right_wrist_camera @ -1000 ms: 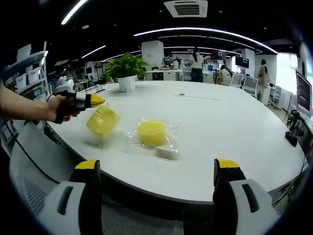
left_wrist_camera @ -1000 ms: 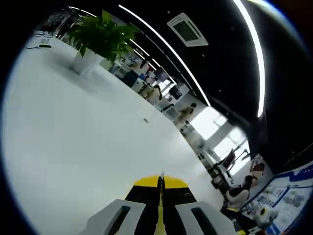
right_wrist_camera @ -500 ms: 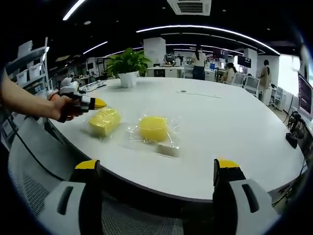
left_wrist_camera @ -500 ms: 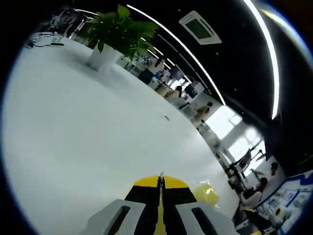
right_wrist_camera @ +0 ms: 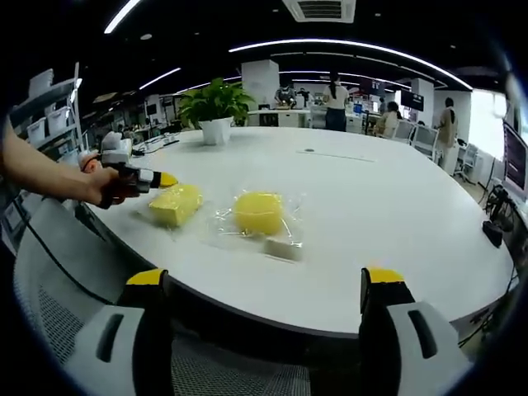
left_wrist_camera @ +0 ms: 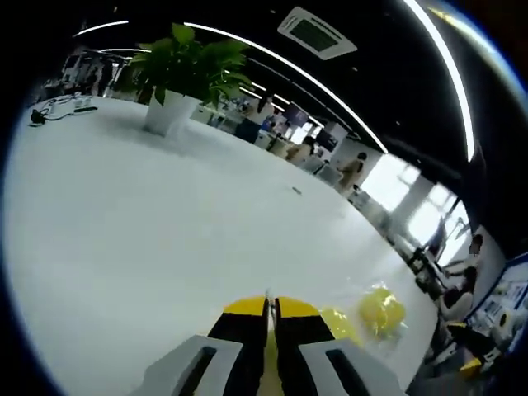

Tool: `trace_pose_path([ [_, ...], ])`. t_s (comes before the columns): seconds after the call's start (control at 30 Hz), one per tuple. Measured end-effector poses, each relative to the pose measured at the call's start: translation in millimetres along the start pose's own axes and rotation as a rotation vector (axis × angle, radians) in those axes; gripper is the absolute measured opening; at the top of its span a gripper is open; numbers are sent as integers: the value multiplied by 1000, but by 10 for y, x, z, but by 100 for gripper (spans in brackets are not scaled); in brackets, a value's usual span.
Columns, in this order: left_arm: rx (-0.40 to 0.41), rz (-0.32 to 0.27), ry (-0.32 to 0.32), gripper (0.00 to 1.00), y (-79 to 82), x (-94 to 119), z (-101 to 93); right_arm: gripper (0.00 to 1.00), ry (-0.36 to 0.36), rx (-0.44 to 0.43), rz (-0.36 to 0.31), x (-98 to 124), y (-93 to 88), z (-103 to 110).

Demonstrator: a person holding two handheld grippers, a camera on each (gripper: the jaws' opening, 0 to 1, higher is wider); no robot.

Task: Compare the silicone blocks by pressing each to a similar depth, holding the contact briefly, and releasing to observe deformation and rebound differences across the visible hardness samples.

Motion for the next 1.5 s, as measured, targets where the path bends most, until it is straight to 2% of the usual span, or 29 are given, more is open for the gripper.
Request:
trace_pose_path([
  [0.03, -12, -3, 6, 4, 1, 3, 13, 89, 0, 0, 0, 0, -1, 0],
  [0.1, -115, -1, 29, 8, -12, 14, 56, 89, 0, -1, -1, 0, -2, -1],
  [0.13, -121, -7, 23, 9, -12, 13, 53, 89, 0, -1, -2, 0, -2, -1],
  [0.17, -62, 11, 13, 11, -16, 22, 53, 89, 1, -3, -3, 0, -3, -2],
  [0.23, -7, 23, -8, 14, -20, 37, 44, 89, 4, -7, -2, 0, -6, -1],
  [0.43, -61, 41, 3, 23, -30, 122, 83, 89, 0, -15, -16, 6, -1, -8],
  [0.57, -184, 62, -7, 26, -12, 230, 99, 89, 4, -13, -19, 5, 5, -6],
  [0.8, -231, 36, -36, 37, 39, 540, 81, 89, 12, -12, -29, 5, 15, 0],
  [0.97, -296, 20, -45, 50, 60, 734, 21, 89, 18, -10, -37, 3, 23, 7],
  [1.03, -330, -9, -68, 58, 76, 840, -54, 89, 20, -10, -41, 4, 25, 6],
  [1.1, -362, -12, -81, 64, 74, 892, -81, 89, 20, -11, -45, 6, 27, 6],
  [1.23, -394, -12, -110, 68, 53, 975, -168, 89, 24, -11, -48, 9, 29, 11],
  [1.5, -459, -18, -154, 84, -31, 1095, -307, 89, 28, -11, -55, 12, 36, 17],
])
Point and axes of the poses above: the point that each gripper's makers call its tool centre point, and the gripper's own axes: x roughly backward along the fingers, z roughly to its left, y roughly out of its top, the point moved 7 cm from there along x, roughly backward along the fingers, and after that the axes turned 9 degrees about y, right-handed, at the moved point
